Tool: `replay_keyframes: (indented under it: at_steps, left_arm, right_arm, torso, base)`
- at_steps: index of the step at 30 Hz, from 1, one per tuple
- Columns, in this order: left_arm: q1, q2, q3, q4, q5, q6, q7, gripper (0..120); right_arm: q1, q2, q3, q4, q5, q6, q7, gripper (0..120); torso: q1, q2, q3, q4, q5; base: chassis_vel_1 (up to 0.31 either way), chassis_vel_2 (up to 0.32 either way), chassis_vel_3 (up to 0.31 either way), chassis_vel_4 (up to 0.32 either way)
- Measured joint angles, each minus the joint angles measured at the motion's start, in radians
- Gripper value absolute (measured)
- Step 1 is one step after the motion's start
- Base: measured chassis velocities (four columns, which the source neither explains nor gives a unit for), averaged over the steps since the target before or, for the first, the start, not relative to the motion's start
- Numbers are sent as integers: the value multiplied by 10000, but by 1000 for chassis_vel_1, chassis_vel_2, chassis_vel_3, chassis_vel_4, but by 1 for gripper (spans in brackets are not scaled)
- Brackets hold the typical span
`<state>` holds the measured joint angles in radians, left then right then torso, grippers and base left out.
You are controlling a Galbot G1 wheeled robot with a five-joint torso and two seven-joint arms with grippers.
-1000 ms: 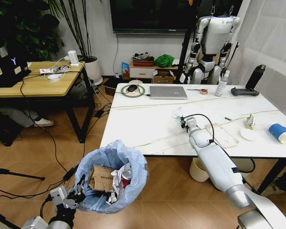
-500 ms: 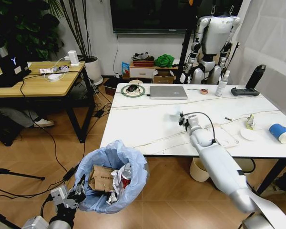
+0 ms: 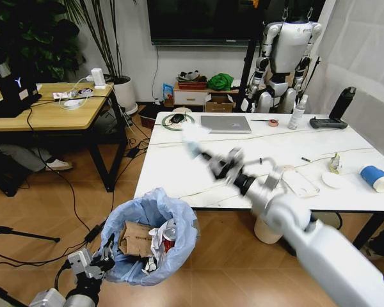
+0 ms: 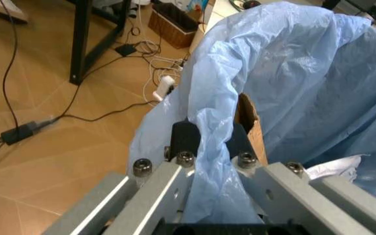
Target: Pick up the trash bin and place the trash from the table into it.
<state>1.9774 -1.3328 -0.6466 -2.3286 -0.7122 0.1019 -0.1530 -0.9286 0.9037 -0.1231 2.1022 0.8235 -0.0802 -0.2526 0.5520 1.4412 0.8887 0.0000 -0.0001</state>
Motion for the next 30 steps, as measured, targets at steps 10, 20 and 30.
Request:
replay_keyframes:
  at_steps: [10,20,30]
  left_arm:
    - [66,-136,-13,-150,81,9,4,0]
    - [96,-250,148,-195,308,11,17,0]
    - [21,27,461,-7,439,11,25,0]
  right_arm:
    - [-593,-154,-1864,19,-1897,401,-128,3]
    - [-980,-281,-668,-165,-2695,416,608,43]
    - [-3193,-521,3008,489,-2091,864,1953,76]
  torso:
    - [1,0,1,-1,0]
    - [4,-2,3,0,2]
    - [3,-2,2,-3,3]
  base:
    - [0,0,0,0]
    - [0,0,0,0]
    - [0,0,0,0]
